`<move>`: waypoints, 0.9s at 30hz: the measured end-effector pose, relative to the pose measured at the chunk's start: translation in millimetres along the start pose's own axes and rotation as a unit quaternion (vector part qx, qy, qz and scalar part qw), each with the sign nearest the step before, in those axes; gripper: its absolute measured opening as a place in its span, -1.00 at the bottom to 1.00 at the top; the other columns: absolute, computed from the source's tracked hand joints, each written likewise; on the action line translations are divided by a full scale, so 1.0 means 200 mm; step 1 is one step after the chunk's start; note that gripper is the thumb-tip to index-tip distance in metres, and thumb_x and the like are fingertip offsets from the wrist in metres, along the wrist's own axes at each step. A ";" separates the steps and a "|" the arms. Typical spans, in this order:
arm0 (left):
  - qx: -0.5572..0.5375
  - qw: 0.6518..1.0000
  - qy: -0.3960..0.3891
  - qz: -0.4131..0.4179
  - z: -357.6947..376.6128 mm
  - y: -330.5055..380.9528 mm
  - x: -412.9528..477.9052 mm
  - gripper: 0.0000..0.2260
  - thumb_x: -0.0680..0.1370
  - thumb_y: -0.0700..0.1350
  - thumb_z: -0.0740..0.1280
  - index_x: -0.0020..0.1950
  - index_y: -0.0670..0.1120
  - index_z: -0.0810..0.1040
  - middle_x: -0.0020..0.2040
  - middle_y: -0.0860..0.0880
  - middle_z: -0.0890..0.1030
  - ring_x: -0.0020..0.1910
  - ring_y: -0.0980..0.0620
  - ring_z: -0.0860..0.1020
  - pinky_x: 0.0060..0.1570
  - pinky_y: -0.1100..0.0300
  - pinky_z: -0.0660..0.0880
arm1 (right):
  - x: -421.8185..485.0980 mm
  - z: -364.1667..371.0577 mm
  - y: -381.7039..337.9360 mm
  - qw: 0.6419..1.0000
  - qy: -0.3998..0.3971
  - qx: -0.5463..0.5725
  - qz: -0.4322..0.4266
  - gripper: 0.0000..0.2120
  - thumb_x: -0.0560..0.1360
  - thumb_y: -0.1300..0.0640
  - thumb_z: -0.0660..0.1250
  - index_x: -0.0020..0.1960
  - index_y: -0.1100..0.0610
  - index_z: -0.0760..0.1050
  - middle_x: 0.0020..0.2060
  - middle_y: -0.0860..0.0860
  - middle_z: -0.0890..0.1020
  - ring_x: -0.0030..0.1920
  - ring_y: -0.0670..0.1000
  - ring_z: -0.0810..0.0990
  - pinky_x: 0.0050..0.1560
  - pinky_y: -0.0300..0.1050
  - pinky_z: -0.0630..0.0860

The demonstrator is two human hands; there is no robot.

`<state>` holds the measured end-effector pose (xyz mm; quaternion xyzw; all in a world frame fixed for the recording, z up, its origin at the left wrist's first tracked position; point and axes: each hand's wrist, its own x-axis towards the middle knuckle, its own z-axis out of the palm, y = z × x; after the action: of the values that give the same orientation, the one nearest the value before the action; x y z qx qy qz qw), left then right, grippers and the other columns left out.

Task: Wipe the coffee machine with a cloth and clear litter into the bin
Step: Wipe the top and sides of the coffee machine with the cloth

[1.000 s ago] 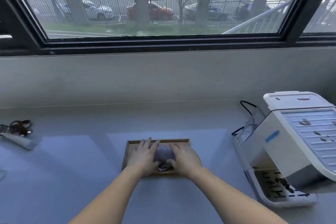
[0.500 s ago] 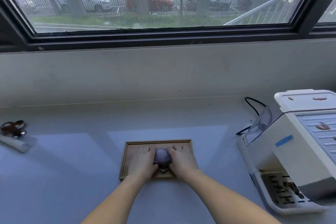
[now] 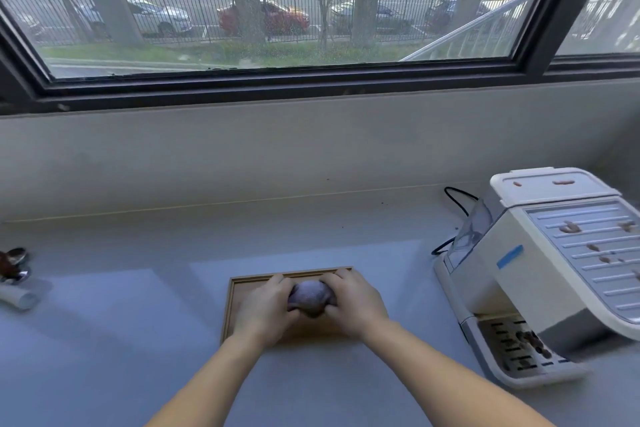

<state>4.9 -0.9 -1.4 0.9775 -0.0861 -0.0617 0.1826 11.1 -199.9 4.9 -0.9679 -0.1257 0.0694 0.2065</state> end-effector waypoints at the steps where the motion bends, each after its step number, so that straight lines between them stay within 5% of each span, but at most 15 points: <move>1: -0.008 1.000 0.008 0.007 -0.01 0.02 -0.01 -0.68 0.39 0.03 0.36 0.13 0.02 0.55 0.07 0.02 0.58 0.01 -0.09 0.58 -0.07 0.00 0.51 | -0.02 -0.02 0.00 1.000 0.007 0.000 0.001 -0.61 0.38 0.03 0.31 0.21 -0.09 0.47 0.14 -0.07 0.53 0.20 0.05 0.42 -0.03 -0.04 0.51; 20: -0.136 0.953 0.182 0.200 -0.40 0.64 -0.13 -0.58 0.35 -0.29 0.48 0.18 -0.04 0.59 0.00 0.01 0.58 -0.13 -0.08 0.57 -0.19 0.16 0.44 | -0.49 -0.69 -0.05 0.975 0.198 -0.047 0.091 -0.68 0.31 -0.10 0.29 0.04 -0.04 0.45 -0.12 -0.04 0.52 -0.04 0.09 0.50 -0.19 -0.06 0.46; 27: -0.170 0.922 0.230 0.259 -0.51 0.97 -0.21 -0.54 0.35 -0.33 0.47 0.21 -0.01 0.59 0.00 0.06 0.57 -0.17 0.02 0.55 -0.20 0.14 0.49 | -0.75 -0.97 0.01 0.953 0.282 -0.070 0.089 -0.53 0.35 -0.09 0.30 0.26 -0.21 0.42 -0.11 -0.05 0.50 -0.03 0.08 0.52 -0.20 -0.09 0.45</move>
<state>-48.7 -136.5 168.1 0.8625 -0.2804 0.2012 0.3701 -96.5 -317.3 192.9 -0.9674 0.0199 -0.1972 0.1579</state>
